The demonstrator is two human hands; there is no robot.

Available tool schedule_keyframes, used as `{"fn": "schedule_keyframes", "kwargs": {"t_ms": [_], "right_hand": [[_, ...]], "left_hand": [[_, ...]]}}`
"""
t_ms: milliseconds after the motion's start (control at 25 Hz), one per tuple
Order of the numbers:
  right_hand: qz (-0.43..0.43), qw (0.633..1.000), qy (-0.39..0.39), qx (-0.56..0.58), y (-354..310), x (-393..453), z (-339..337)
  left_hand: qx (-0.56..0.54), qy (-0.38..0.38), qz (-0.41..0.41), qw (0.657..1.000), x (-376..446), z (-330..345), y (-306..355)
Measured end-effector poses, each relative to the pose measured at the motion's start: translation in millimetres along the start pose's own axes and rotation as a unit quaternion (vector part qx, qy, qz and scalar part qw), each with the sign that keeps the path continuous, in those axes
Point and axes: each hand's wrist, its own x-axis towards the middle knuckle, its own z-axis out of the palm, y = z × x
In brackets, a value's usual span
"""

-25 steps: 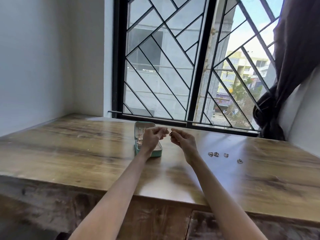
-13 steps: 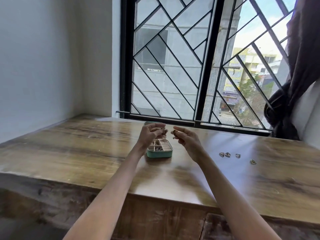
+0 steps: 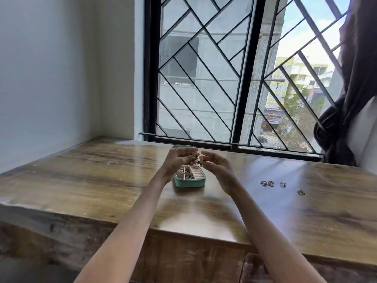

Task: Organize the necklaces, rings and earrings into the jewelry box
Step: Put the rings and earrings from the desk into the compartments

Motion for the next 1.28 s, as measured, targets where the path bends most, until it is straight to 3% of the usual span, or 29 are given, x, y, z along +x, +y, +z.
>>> {"fn": "schedule_keyframes", "kwargs": {"t_ms": [400, 600, 800, 1160, 1280], "right_hand": [[-0.012, 0.998, 0.054, -0.019, 9.0, 4.9, 4.0], [-0.001, 0.999, 0.023, 0.026, 8.8, 4.1, 5.3], [0.007, 1.000, 0.025, -0.005, 3.6, 2.5, 7.9], [0.005, 1.000, 0.013, 0.002, 14.5, 17.1, 19.8], [0.006, 1.000, 0.023, -0.003, 16.5, 19.5, 25.2]], "left_hand": [[0.027, 0.016, 0.024, 0.999, -1.5, 8.6, -4.9], [0.029, 0.020, 0.028, 0.999, 0.1, 10.7, -5.3], [0.028, 0.025, 0.023, 0.999, -2.4, 9.4, -8.4], [-0.110, 0.026, -0.051, 0.992, -7.8, -21.3, -4.9], [-0.011, 0.032, -0.069, 0.997, -11.1, -29.1, -10.9]]}}
